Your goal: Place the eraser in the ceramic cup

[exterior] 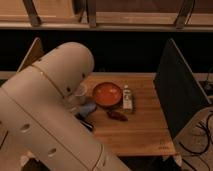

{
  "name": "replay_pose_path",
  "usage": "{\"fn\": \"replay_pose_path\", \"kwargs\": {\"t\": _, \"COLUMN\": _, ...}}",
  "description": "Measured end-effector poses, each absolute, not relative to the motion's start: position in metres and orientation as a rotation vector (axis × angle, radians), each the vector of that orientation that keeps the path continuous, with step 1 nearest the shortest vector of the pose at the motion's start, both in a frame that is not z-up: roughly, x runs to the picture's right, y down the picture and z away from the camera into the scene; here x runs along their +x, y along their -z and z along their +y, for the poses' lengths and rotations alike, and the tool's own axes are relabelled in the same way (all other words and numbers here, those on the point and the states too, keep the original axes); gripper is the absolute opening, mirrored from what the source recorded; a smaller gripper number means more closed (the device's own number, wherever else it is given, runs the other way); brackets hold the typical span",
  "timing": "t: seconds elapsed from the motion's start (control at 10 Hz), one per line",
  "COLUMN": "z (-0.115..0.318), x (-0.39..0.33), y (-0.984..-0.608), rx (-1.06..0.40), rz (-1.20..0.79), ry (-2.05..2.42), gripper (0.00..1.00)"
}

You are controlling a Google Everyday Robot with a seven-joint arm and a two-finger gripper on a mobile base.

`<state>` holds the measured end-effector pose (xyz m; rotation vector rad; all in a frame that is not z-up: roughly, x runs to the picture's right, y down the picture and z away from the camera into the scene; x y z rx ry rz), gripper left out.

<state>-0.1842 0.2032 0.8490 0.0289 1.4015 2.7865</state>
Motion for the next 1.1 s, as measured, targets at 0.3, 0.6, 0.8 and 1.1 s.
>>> {"fn": "replay_pose_path", "kwargs": {"t": 0.3, "z": 0.191, "x": -0.187, "y": -0.846, "rx": 0.016, "rz": 1.361, "ry": -2.817, "gripper": 0.0}}
{"fn": "replay_pose_path", "kwargs": {"t": 0.6, "z": 0.125, "x": -0.202, "y": -0.825, "rx": -0.127, "rz": 1.128, "ry": -2.951, "gripper": 0.0}}
{"fn": "replay_pose_path", "kwargs": {"t": 0.8, "z": 0.073, "x": -0.211, "y": -0.806, "rx": -0.321, "rz": 0.918, "ry": -3.078, "gripper": 0.0}}
{"fn": "replay_pose_path", "kwargs": {"t": 1.1, "z": 0.037, "x": -0.226, "y": -0.771, "rx": -0.639, "rz": 0.718, "ry": -3.186, "gripper": 0.0}}
